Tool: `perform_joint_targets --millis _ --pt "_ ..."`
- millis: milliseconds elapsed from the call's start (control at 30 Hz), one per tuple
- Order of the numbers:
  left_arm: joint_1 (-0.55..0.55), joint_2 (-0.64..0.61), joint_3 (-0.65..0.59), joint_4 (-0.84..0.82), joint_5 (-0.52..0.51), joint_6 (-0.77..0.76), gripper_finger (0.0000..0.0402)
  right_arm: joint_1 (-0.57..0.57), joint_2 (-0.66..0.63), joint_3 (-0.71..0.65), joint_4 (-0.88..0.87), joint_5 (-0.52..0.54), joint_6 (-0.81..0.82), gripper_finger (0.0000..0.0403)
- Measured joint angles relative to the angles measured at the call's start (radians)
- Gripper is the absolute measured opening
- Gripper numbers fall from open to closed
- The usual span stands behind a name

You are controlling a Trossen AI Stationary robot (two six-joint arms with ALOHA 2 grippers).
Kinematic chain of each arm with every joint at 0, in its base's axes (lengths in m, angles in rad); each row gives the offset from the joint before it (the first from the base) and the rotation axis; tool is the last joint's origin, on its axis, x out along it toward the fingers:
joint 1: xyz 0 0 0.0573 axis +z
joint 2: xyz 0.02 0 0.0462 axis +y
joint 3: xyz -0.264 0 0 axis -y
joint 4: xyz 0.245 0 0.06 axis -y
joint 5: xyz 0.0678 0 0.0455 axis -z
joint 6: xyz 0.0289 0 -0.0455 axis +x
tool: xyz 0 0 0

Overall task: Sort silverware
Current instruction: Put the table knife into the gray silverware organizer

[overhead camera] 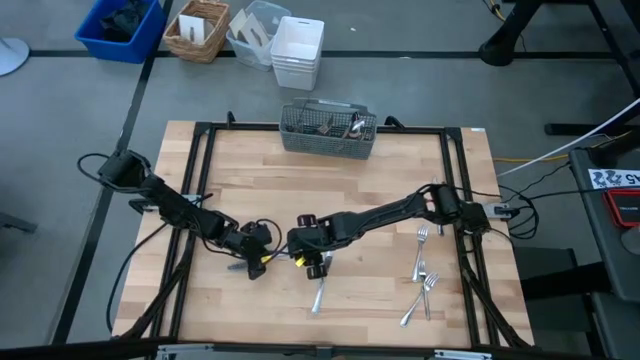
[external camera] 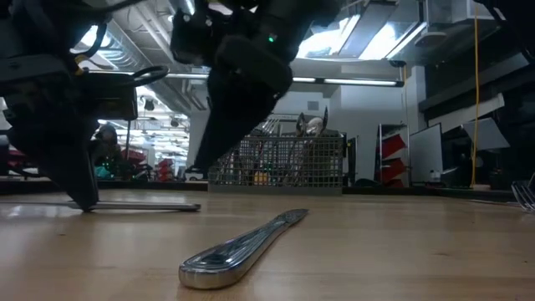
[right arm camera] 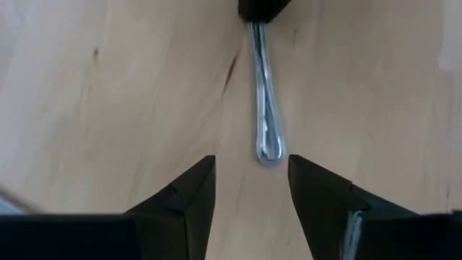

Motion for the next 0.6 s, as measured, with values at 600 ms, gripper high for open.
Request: perform_joint_targets --millis 600 --pt "0.007 -0.001 0.001 0.022 0.003 -0.003 0.0045 0.0 -0.054 0.123 -0.305 -0.033 -0.021 0.0175"
